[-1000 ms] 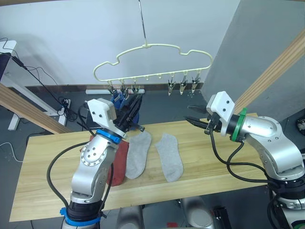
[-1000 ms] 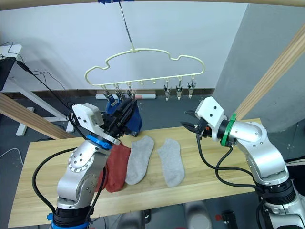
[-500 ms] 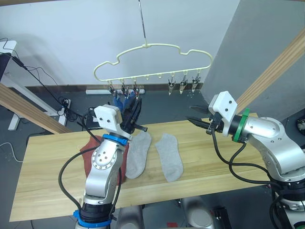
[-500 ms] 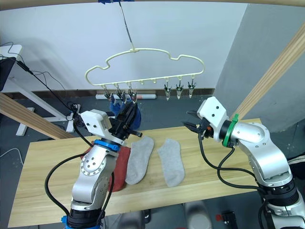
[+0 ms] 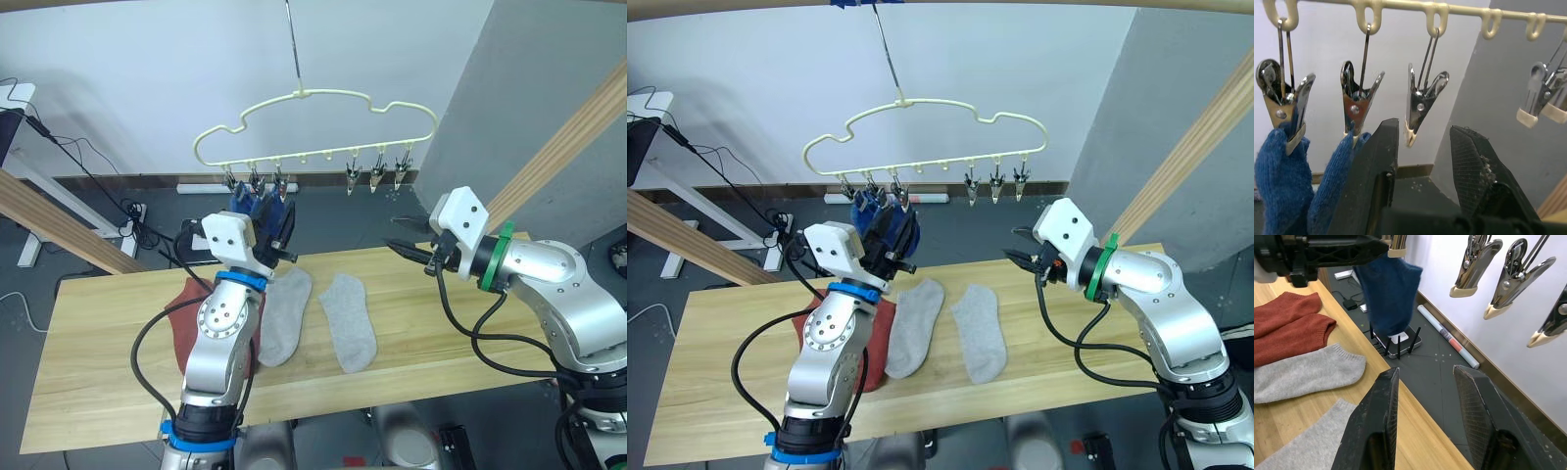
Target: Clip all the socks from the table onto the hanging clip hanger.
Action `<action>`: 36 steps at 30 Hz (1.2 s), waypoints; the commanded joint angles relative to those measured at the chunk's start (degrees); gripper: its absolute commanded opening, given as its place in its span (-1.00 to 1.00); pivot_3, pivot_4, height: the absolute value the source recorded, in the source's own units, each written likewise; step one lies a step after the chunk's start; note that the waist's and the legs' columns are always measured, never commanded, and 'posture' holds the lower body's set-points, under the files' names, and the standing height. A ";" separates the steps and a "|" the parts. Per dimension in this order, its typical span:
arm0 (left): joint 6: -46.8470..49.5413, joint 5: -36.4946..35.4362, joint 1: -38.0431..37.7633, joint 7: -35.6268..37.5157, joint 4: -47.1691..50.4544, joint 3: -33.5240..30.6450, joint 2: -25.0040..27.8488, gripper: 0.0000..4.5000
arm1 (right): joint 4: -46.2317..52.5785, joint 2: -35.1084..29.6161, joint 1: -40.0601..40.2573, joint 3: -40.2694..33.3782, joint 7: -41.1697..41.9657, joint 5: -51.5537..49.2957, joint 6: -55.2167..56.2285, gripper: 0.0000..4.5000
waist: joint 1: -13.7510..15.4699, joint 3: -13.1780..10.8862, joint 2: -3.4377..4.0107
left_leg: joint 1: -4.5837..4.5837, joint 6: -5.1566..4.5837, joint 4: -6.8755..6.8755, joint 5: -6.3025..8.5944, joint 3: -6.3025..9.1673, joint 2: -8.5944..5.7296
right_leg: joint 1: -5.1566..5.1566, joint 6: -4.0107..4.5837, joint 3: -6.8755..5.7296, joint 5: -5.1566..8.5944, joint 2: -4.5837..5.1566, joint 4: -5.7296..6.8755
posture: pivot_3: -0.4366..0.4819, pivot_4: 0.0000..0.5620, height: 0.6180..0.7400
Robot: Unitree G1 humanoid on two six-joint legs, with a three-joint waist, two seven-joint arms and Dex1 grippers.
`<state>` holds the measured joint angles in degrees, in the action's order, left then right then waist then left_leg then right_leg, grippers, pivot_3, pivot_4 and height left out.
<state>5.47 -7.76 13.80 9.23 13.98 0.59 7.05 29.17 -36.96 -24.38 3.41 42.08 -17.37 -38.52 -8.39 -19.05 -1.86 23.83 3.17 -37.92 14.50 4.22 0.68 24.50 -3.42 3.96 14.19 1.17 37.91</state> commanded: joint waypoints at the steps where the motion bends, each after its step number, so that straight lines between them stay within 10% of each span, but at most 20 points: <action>1: -3.33 1.23 2.40 -0.64 -1.62 -0.47 -0.45 -0.19 | 2.53 -0.74 -0.70 -1.90 0.46 -1.85 0.28 -0.19 | -0.01 0.00 0.00 | 0.00 0.00 0.00 0.00 0.00 -0.01 | 0.00 0.00 0.00 0.00 0.00 0.00 | -0.71 0.15 1.00; 36: -4.79 1.61 6.39 -0.82 -0.83 -0.51 -1.48 -0.19 | 5.42 -2.00 -0.59 -3.86 1.98 -13.27 -0.59 -0.19 | -0.31 0.00 0.00 | -0.01 -0.01 -0.04 0.00 0.02 0.00 | -0.04 0.00 -0.02 0.00 0.00 0.05 | -0.73 0.16 1.00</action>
<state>1.95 -6.37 19.73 8.28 10.66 -0.36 5.82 32.34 -38.36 -24.40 0.56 44.34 -30.14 -39.37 -8.70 -19.05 -1.86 23.82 3.16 -37.96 14.50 4.24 0.67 24.46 -3.42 3.94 14.19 1.17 37.96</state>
